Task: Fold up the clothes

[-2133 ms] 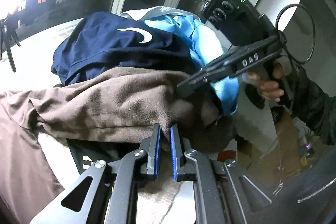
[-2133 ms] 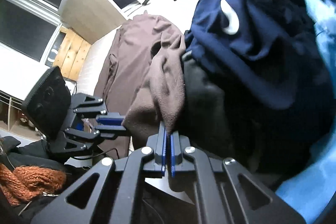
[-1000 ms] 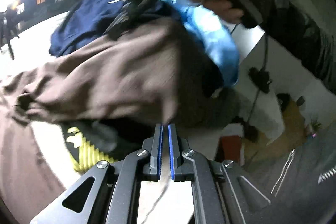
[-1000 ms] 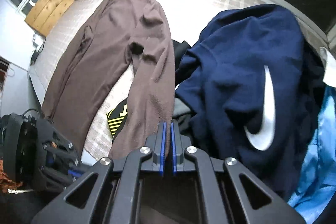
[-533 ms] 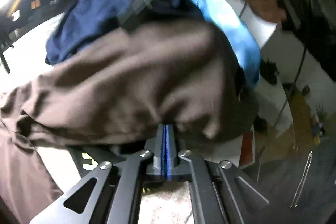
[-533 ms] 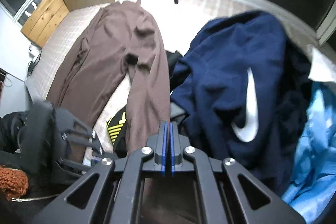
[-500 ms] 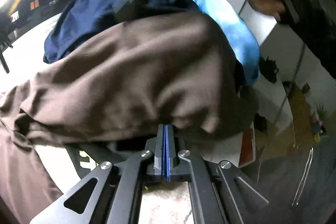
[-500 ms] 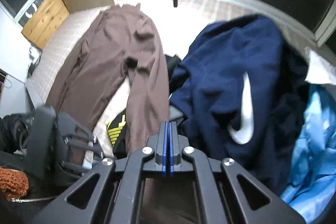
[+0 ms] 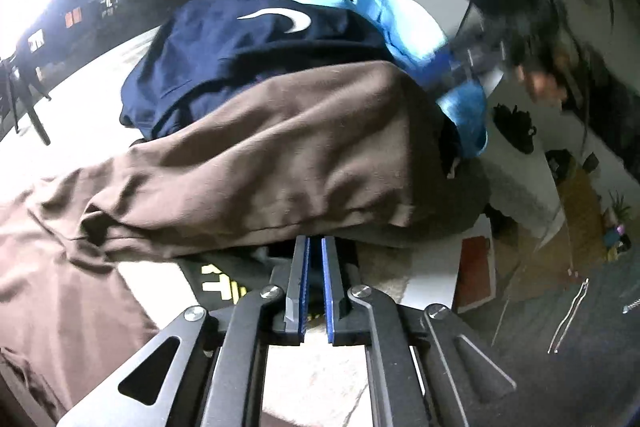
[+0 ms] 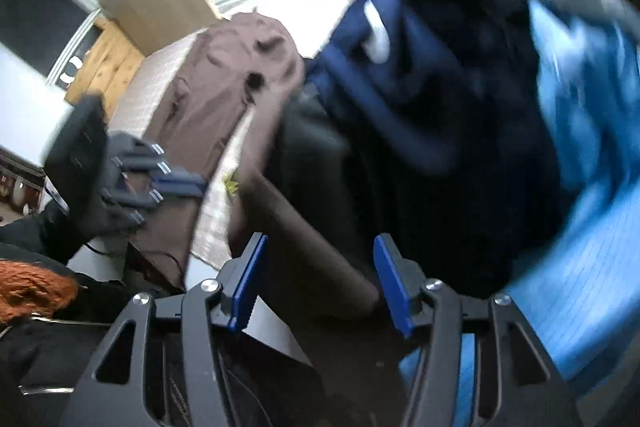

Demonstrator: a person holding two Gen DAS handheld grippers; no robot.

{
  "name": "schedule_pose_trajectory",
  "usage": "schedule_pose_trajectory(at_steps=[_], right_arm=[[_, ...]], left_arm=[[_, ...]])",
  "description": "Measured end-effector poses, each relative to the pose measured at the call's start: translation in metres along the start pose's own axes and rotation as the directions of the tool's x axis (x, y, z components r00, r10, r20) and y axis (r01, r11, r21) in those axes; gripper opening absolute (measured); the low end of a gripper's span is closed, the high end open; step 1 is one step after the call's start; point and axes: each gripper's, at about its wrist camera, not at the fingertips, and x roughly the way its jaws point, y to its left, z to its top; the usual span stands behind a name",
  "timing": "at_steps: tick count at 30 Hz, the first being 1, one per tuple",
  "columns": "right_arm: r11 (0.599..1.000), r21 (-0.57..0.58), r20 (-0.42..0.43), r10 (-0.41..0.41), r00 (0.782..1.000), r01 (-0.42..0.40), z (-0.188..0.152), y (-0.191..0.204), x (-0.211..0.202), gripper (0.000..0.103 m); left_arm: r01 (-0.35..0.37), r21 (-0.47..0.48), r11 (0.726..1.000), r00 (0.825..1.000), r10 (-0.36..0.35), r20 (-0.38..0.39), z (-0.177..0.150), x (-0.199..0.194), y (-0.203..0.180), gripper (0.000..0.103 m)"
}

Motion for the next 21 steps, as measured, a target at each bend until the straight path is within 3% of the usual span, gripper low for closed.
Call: schedule_pose_trajectory(at_steps=[2, 3, 4, 7, 10, 11, 12, 15, 18, 20, 21], right_arm=[[1.000, 0.007, -0.020, -0.021, 1.000, 0.021, -0.009, 0.000, 0.014, 0.047], [0.999, -0.004, -0.015, -0.040, 0.999, 0.040, -0.010, 0.005, 0.013, 0.020], [0.998, -0.016, -0.010, -0.059, 0.998, 0.059, -0.011, 0.010, 0.013, 0.010], [0.990, -0.043, 0.057, -0.132, 0.990, 0.134, -0.005, 0.025, -0.011, 0.008], [0.949, -0.085, 0.190, -0.283, 0.940, 0.303, 0.005, 0.051, -0.058, 0.007], [0.935, -0.104, 0.226, -0.310, 0.923, 0.340, 0.005, 0.061, -0.069, 0.007], [0.936, -0.115, 0.248, -0.298, 0.922, 0.334, 0.004, 0.067, -0.076, 0.007], [0.936, -0.028, 0.203, -0.337, 0.919, 0.350, 0.004, 0.046, -0.065, 0.008], [0.897, 0.087, 0.100, -0.441, 0.892, 0.433, -0.005, 0.016, -0.041, 0.014], [0.907, 0.156, 0.103, -0.409, 0.907, 0.391, -0.017, 0.007, -0.045, 0.015], [0.922, 0.201, 0.135, -0.362, 0.922, 0.332, -0.027, 0.004, -0.051, 0.018]], left_arm=[[-0.016, -0.014, 1.000, 1.000, 0.016, -0.005, -0.002, -0.002, 0.009, 0.008], [-0.023, -0.021, 1.000, 1.000, 0.023, -0.007, -0.003, -0.003, 0.013, 0.008], [-0.031, -0.027, 0.999, 0.999, 0.031, -0.010, -0.003, -0.004, 0.017, 0.008], [-0.055, -0.048, 0.997, 0.998, 0.054, -0.018, -0.006, -0.006, 0.030, 0.008], [-0.079, -0.068, 0.995, 0.997, 0.077, -0.026, -0.009, -0.009, 0.044, 0.010], [-0.098, -0.071, 0.993, 0.995, 0.097, -0.025, -0.010, -0.010, 0.050, 0.013], [-0.121, -0.066, 0.990, 0.992, 0.120, -0.026, -0.011, -0.010, 0.057, 0.014], [-0.199, -0.042, 0.979, 0.979, 0.196, -0.063, -0.015, -0.003, 0.082, 0.015], [-0.252, -0.020, 0.967, 0.964, 0.249, -0.097, -0.017, 0.001, 0.111, 0.015], [-0.285, -0.004, 0.958, 0.952, 0.283, -0.119, -0.017, 0.004, 0.131, 0.015], [-0.294, 0.008, 0.956, 0.948, 0.293, -0.128, -0.017, 0.005, 0.139, 0.015]])
